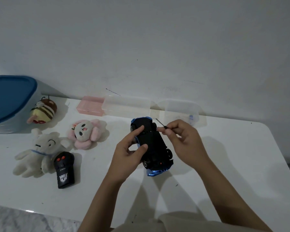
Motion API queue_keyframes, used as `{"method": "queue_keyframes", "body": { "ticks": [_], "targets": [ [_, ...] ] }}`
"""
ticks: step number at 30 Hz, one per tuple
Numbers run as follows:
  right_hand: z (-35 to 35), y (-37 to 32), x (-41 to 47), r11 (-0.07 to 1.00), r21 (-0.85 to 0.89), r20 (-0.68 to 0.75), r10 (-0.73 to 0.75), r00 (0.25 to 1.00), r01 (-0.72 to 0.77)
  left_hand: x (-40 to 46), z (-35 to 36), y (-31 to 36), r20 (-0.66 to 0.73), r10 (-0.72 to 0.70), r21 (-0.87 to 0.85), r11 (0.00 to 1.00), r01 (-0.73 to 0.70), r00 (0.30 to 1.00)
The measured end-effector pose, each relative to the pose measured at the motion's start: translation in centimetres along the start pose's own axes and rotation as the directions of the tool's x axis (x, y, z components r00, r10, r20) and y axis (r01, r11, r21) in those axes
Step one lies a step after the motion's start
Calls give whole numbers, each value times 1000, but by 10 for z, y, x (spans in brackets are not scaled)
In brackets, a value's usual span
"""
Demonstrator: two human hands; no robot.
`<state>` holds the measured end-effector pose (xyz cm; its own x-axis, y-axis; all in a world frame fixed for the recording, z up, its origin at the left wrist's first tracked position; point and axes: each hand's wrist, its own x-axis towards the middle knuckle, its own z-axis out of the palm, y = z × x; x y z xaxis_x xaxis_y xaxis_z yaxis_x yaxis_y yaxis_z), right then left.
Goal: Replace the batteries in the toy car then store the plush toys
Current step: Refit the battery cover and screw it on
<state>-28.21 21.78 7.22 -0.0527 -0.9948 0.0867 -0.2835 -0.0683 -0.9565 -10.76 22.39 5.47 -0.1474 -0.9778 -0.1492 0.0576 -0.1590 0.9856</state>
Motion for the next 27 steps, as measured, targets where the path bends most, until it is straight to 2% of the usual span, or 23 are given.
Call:
{"method": "queue_keyframes", "body": {
  "ticks": [2,5,7,10,12,14,16,21,25,27],
  "targets": [
    [12,7,-6,994,92,-13,52,999,-51,-1,-3,-1,55,9,26,1000,-10,998],
    [23,17,-13,984,133,-99,130,987,-116,-2,-9,-1,114,54,146,987,-71,992],
    [28,19,-16,971,201,-147,160,976,-129,-2,-10,-2,112,122,223,964,-144,986],
    [33,17,-17,954,275,-177,168,970,-115,-2,-8,-3,57,170,283,942,-179,984],
    [35,14,-17,903,405,-159,222,962,-142,-2,-6,-1,69,184,249,948,-196,980],
    [37,13,-17,830,530,-113,273,955,-174,-4,-4,3,91,129,159,977,-143,987],
    [39,12,-18,786,586,-78,296,952,-197,-5,-1,9,100,71,47,996,-76,992],
    [41,13,-21,770,593,-48,324,945,-234,-7,-4,8,24,64,-52,997,-63,998],
    [38,15,-20,837,482,-92,343,935,-259,-6,-15,0,-12,78,84,994,-77,997],
    [35,18,-20,851,449,-138,368,920,-273,-4,-21,-4,-57,46,185,982,-35,997]
  ]
}}
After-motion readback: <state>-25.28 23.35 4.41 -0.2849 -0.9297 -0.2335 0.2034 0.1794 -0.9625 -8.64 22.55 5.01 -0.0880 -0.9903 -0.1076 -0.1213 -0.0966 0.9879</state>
